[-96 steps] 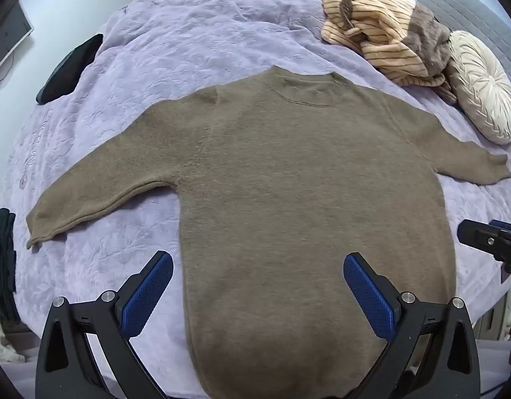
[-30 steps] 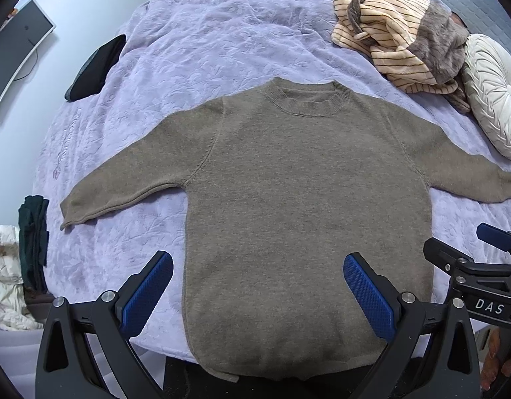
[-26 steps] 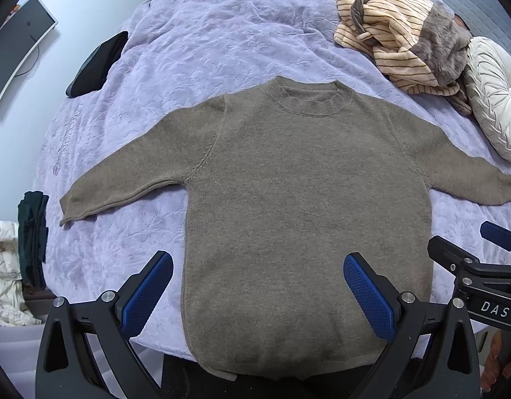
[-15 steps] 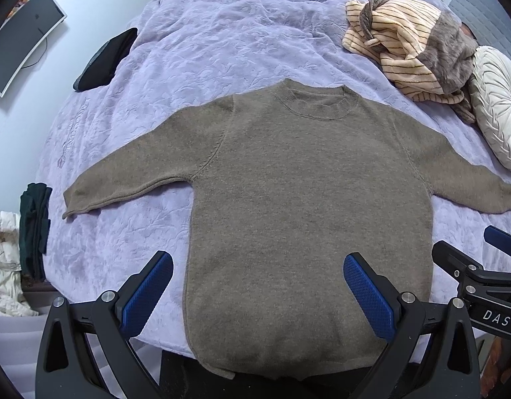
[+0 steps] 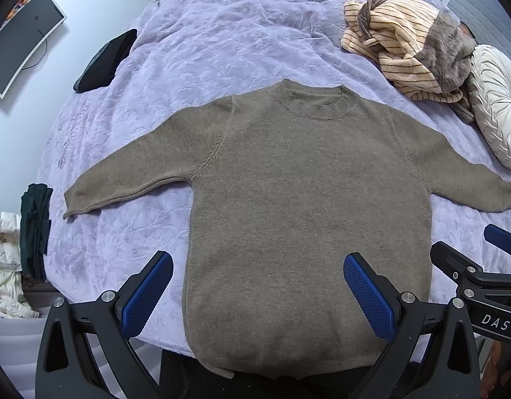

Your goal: Fold small clothes

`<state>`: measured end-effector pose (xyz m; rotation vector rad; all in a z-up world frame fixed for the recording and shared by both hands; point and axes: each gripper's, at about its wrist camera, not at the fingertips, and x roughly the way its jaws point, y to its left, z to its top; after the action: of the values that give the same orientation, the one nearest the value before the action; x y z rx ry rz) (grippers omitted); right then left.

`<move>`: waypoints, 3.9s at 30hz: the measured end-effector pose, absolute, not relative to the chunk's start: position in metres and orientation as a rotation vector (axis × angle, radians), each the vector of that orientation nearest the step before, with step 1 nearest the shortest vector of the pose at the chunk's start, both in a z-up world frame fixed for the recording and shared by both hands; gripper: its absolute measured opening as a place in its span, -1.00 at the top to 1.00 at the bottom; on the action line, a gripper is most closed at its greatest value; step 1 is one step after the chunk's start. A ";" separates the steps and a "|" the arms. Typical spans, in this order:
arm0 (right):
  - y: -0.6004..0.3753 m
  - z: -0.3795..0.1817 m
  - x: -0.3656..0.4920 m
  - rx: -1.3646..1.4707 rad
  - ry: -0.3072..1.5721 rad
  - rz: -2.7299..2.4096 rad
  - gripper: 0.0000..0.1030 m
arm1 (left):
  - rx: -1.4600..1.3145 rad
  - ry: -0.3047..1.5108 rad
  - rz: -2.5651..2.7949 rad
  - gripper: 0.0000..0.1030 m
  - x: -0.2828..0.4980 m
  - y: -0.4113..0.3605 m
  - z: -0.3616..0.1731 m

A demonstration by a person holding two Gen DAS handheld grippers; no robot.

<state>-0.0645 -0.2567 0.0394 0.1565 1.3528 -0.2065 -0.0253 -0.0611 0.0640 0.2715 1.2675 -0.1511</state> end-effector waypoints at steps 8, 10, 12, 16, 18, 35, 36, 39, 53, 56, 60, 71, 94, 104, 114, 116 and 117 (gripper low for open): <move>-0.253 0.037 -0.067 0.168 1.356 -0.195 -1.00 | 0.281 1.274 -0.143 -1.00 -0.026 -0.059 0.063; -0.254 0.037 -0.066 0.172 1.358 -0.191 -1.00 | 0.286 1.277 -0.140 -1.00 -0.027 -0.059 0.063; -0.255 0.036 -0.066 0.179 1.361 -0.184 -1.00 | 0.291 1.280 -0.138 -1.00 -0.029 -0.058 0.063; -0.255 0.033 -0.065 0.184 1.370 -0.175 -1.00 | 0.285 1.290 -0.133 -1.00 -0.031 -0.055 0.060; -0.256 0.032 -0.066 0.181 1.374 -0.173 -1.00 | 0.280 1.295 -0.133 -1.00 -0.033 -0.053 0.059; -0.251 0.028 -0.067 0.174 1.401 -0.203 -1.00 | 0.159 1.349 -0.235 -1.00 -0.030 -0.042 0.040; -0.251 0.027 -0.067 0.186 1.401 -0.201 -1.00 | 0.157 1.349 -0.246 -1.00 -0.029 -0.042 0.039; -0.252 0.024 -0.065 0.233 1.401 -0.198 -1.00 | 0.149 1.357 -0.292 -1.00 -0.025 -0.041 0.032; -0.184 -0.014 -0.024 0.246 1.484 -0.173 -1.00 | -0.232 1.354 -0.158 -1.00 0.061 0.124 -0.024; -0.149 -0.028 -0.007 0.234 1.508 -0.128 -1.00 | -0.309 1.312 -0.048 -1.00 0.089 0.185 -0.044; -0.101 -0.049 0.013 0.215 1.539 -0.048 -1.00 | -0.479 1.287 0.066 -1.00 0.113 0.257 -0.078; -0.030 -0.084 0.038 0.150 1.608 0.051 -1.00 | -0.858 1.154 -0.016 -1.00 0.138 0.330 -0.129; -0.093 -0.074 0.024 0.276 1.550 0.030 -0.97 | -0.511 0.972 -0.278 0.70 0.145 0.195 -0.014; -0.208 -0.059 -0.012 0.355 1.484 -0.121 -0.97 | -0.342 1.066 -0.624 0.70 0.126 -0.026 -0.016; -0.299 -0.078 -0.051 0.465 1.508 -0.294 -0.97 | -0.074 1.232 -0.579 0.69 0.093 -0.117 -0.077; -0.303 -0.080 -0.047 0.458 1.514 -0.297 -0.97 | -0.055 1.219 -0.563 0.69 0.085 -0.101 -0.069; -0.303 -0.080 -0.042 0.443 1.513 -0.292 -0.97 | -0.049 1.200 -0.552 0.69 0.080 -0.091 -0.062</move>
<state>-0.0425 -0.3027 -0.0796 0.4433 1.5130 -0.2924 0.0803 -0.0909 -0.0622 -0.0488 1.1999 -0.5521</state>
